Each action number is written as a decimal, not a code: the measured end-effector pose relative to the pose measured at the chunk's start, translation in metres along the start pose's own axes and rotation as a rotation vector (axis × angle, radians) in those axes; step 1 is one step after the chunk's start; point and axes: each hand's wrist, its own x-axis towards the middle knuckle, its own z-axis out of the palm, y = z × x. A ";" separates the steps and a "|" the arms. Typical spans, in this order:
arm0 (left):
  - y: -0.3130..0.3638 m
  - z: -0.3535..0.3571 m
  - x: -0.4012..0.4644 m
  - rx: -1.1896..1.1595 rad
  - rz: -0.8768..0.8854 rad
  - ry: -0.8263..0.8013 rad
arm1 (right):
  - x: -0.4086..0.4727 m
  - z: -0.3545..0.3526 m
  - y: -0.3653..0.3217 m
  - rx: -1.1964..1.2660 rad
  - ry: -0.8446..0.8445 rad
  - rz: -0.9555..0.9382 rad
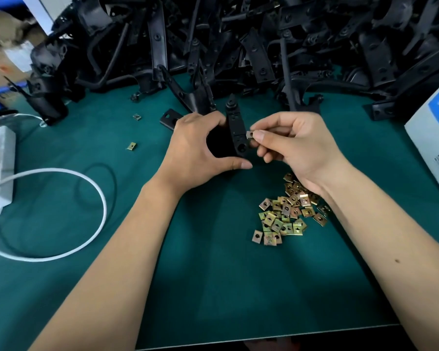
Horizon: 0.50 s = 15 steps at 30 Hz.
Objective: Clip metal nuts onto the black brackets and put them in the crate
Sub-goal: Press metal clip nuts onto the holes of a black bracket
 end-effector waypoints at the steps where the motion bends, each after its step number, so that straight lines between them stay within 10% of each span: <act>1: 0.000 0.000 0.000 0.003 0.007 0.002 | 0.000 0.000 0.000 -0.003 0.002 0.003; 15: 0.000 0.000 0.001 0.058 0.035 0.000 | -0.001 -0.001 -0.004 -0.022 -0.010 0.013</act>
